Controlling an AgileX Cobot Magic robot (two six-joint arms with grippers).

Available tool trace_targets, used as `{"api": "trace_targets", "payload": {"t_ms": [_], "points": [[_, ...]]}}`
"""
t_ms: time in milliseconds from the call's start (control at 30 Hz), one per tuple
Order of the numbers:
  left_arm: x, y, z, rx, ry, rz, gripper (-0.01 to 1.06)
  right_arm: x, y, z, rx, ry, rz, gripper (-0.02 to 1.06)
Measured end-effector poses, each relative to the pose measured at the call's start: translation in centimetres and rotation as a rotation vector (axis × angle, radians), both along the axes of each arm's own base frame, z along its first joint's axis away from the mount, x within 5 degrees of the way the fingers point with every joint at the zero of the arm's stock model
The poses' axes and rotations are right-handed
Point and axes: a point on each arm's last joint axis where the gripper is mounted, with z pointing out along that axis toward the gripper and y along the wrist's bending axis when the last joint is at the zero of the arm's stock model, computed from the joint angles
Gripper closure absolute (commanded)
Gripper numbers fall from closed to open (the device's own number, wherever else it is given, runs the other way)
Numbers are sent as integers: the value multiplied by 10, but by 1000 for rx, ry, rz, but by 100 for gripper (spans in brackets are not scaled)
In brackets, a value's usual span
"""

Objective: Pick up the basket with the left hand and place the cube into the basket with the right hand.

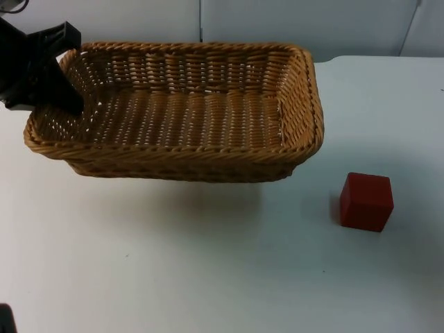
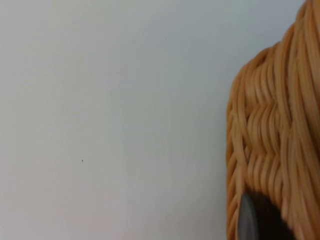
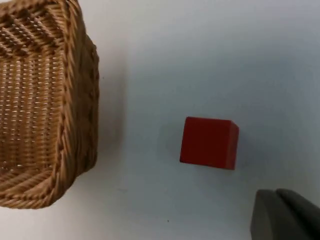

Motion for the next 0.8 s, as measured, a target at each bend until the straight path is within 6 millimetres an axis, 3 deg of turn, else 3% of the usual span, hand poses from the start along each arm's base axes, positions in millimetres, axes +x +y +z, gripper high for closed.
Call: {"api": "trace_targets", "payload": {"t_ms": [133, 267, 367, 567, 667, 800], "points": [[0, 0, 0, 0, 0, 0, 105, 22, -1, -37, 1, 131, 17, 93], [0, 0, 0, 1, -1, 1, 105, 31, -1, -57, 3, 203, 21, 86], [0, 0, 0, 3, -4, 2, 105, 33, -1, -63, 10, 227, 17, 86], [1, 1, 0, 10, -12, 10, 105, 46, 4, -49, -9, 180, 23, 86], [2, 1, 0, 12, -14, 13, 105, 61, 25, -27, -126, 130, 81, 86], [2, 1, 0, 14, -16, 15, 105, 73, 43, -17, -199, 110, 107, 86]]}}
